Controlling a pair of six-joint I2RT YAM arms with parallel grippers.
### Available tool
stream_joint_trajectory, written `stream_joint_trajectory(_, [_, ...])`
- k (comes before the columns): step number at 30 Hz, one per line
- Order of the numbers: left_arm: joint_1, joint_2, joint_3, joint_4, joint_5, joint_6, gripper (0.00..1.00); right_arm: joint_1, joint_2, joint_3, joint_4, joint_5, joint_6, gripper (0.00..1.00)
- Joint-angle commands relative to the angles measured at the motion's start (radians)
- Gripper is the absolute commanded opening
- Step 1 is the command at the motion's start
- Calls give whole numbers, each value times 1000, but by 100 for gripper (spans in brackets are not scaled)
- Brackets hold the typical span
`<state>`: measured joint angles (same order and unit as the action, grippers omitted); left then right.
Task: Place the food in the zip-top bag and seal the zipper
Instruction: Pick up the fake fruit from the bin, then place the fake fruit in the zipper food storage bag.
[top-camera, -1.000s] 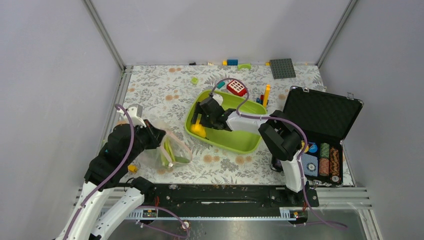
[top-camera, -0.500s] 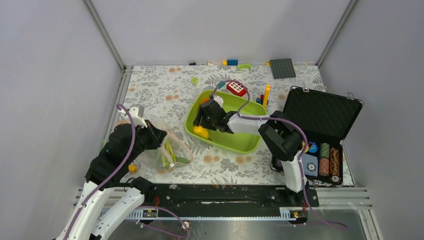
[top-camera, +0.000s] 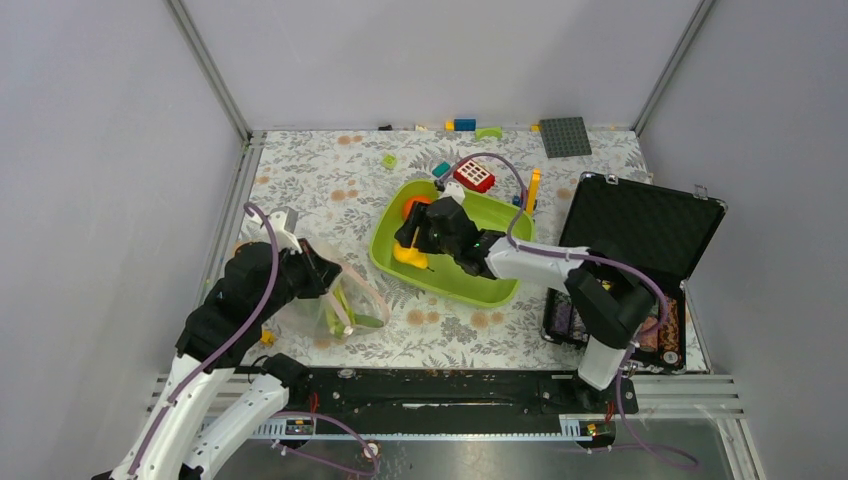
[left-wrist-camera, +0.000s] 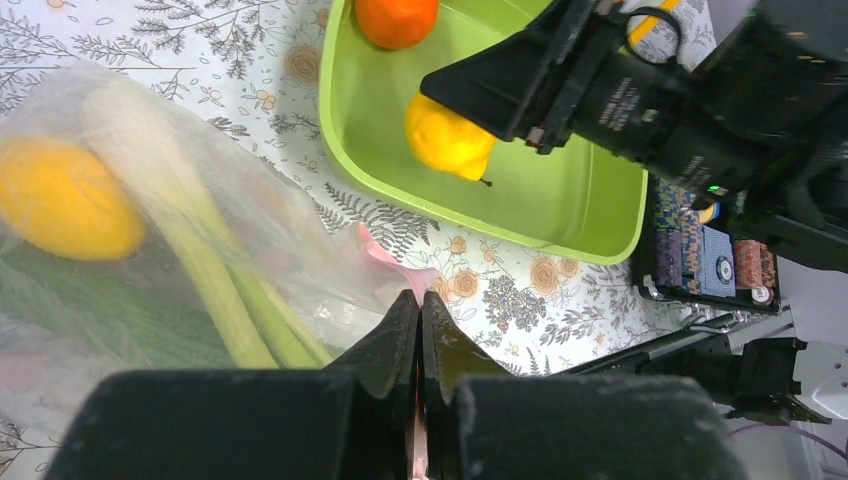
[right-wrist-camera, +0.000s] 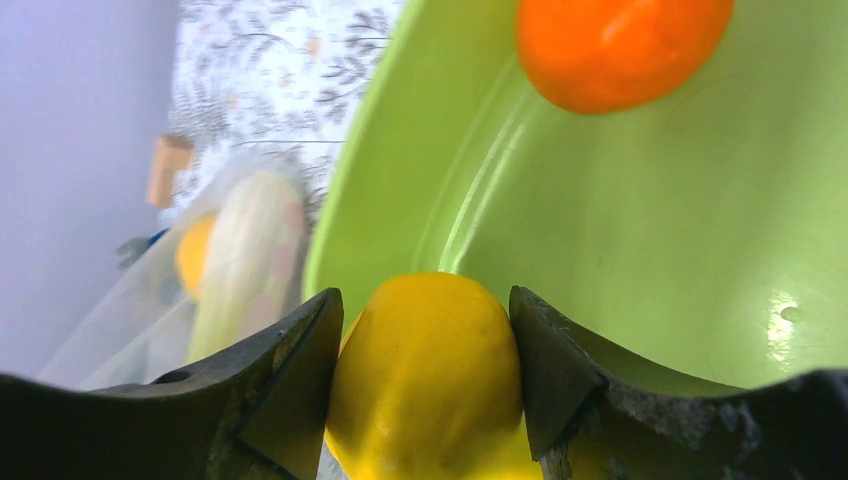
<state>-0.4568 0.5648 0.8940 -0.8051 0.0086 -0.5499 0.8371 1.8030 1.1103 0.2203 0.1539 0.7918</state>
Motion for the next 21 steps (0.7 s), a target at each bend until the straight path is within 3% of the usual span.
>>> stream_joint_trajectory(1, [6, 11, 10, 85, 55, 12, 0, -3, -147, -65, 154, -104, -92, 38])
stream_joint_trajectory(6, [7, 14, 11, 92, 72, 13, 0, 11, -244, -129, 290, -401, -127, 38])
stream_joint_trajectory(11, [6, 21, 14, 99, 83, 15, 0, 101, -317, -152, 299, -568, -220, 37])
stream_joint_trajectory(21, [6, 30, 6, 139, 159, 5, 0, 215, -278, -135, 286, -561, -167, 33])
